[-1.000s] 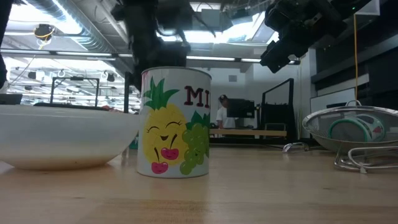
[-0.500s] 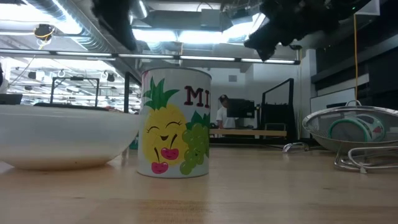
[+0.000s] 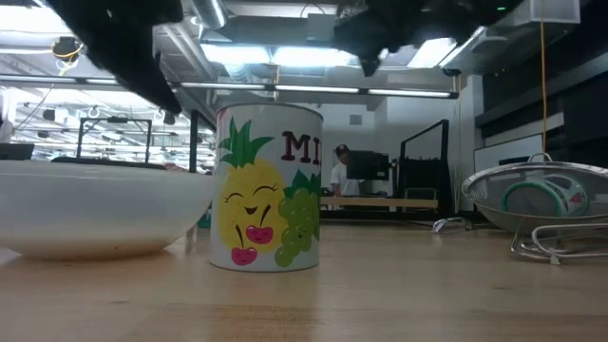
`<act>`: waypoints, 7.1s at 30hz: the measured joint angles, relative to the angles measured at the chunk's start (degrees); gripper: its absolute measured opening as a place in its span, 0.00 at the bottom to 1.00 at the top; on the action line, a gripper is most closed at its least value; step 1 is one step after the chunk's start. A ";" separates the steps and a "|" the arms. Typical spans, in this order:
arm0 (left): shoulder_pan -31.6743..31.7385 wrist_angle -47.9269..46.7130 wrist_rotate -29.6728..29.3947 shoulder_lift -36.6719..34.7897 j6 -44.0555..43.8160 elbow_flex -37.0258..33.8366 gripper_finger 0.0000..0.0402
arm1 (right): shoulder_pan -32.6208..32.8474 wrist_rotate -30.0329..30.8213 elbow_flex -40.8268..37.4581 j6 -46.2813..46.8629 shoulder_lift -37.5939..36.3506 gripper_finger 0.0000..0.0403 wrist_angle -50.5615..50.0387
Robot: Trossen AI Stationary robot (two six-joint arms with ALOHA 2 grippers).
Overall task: Pick and place cans onto a shelf
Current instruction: Put the blue tuna fish can on the shelf
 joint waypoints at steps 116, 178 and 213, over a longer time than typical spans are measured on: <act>0.05 5.40 -0.07 0.04 -0.11 -4.55 0.22 | 9.05 10.01 30.27 -12.20 48.34 0.07 -11.36; 0.03 6.26 -0.07 0.07 0.02 -4.55 0.22 | -5.21 7.73 28.08 -37.88 27.92 0.07 -33.24; 0.03 7.04 -0.06 0.07 0.02 -4.55 0.22 | -10.27 1.76 28.06 -42.34 36.65 0.07 -30.17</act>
